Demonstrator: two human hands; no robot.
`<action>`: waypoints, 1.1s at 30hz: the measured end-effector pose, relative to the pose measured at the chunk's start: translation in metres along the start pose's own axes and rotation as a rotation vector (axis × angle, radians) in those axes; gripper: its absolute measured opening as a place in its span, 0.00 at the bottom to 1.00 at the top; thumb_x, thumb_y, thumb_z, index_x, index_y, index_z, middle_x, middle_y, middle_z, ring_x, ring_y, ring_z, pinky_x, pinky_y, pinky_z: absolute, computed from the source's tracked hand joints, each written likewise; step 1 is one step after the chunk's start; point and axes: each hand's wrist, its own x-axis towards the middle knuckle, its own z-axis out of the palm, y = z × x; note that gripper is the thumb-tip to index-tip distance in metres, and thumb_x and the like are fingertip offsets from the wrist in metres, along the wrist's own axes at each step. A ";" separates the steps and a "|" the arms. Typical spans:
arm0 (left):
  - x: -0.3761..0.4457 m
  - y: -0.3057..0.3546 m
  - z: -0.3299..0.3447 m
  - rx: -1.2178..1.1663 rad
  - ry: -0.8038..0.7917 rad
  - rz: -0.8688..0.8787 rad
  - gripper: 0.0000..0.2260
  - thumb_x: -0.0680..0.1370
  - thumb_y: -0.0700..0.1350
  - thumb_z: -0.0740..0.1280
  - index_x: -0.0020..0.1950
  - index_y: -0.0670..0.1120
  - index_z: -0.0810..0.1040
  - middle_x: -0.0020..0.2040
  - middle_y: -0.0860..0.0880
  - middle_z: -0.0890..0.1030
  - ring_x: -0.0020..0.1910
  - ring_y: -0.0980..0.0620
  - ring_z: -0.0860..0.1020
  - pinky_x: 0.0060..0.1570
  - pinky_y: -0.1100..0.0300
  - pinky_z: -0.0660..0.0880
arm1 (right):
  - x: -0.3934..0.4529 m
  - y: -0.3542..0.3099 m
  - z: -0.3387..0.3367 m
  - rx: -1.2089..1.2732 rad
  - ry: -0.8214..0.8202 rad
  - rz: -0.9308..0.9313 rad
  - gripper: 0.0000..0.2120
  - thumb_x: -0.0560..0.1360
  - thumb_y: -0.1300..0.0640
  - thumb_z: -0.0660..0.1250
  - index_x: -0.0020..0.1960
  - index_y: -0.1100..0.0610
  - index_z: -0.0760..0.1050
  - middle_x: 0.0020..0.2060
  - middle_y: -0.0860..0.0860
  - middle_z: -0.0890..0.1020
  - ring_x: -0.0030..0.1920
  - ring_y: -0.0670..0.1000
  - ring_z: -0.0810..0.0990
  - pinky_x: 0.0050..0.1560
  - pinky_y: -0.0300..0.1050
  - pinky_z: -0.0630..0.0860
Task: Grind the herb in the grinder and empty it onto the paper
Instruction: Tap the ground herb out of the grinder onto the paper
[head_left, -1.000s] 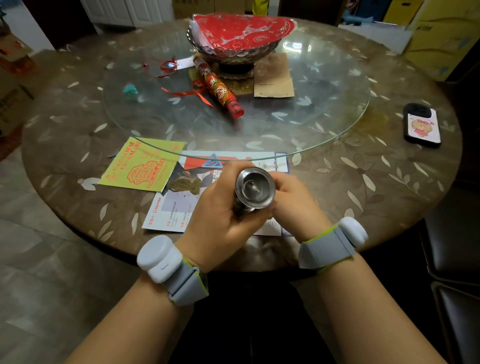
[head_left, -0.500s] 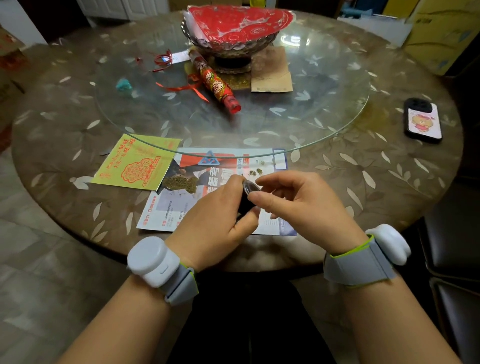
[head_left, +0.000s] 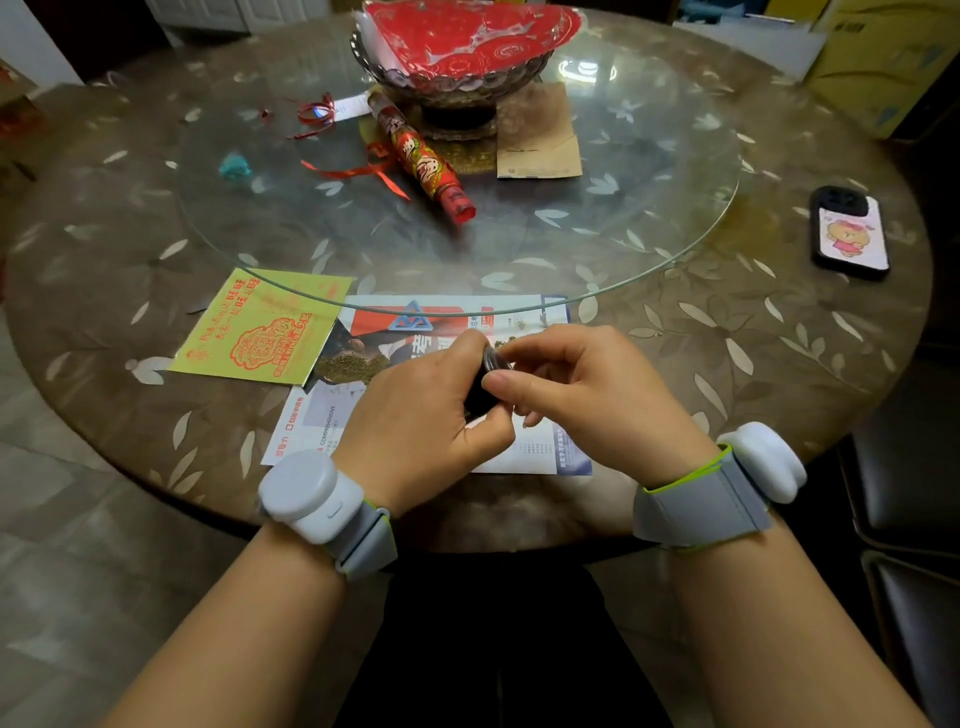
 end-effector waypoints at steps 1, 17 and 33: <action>0.000 -0.001 0.001 0.011 0.008 -0.008 0.10 0.70 0.56 0.56 0.45 0.51 0.65 0.32 0.52 0.74 0.32 0.49 0.71 0.30 0.56 0.65 | 0.001 0.002 0.000 -0.013 0.002 -0.005 0.08 0.70 0.55 0.74 0.47 0.58 0.83 0.34 0.58 0.82 0.32 0.55 0.81 0.39 0.54 0.81; 0.047 -0.010 0.005 0.092 -0.150 0.049 0.17 0.76 0.60 0.58 0.51 0.46 0.66 0.40 0.49 0.77 0.38 0.46 0.75 0.35 0.50 0.72 | 0.020 0.031 -0.022 0.549 0.041 0.172 0.19 0.69 0.54 0.67 0.52 0.68 0.76 0.32 0.56 0.77 0.31 0.50 0.77 0.36 0.41 0.78; 0.062 -0.022 0.017 0.394 -0.407 0.157 0.11 0.79 0.56 0.59 0.49 0.50 0.65 0.46 0.49 0.76 0.44 0.45 0.76 0.42 0.49 0.74 | 0.023 0.069 -0.029 0.692 0.224 0.334 0.10 0.76 0.56 0.65 0.47 0.64 0.75 0.36 0.61 0.74 0.31 0.51 0.79 0.37 0.43 0.80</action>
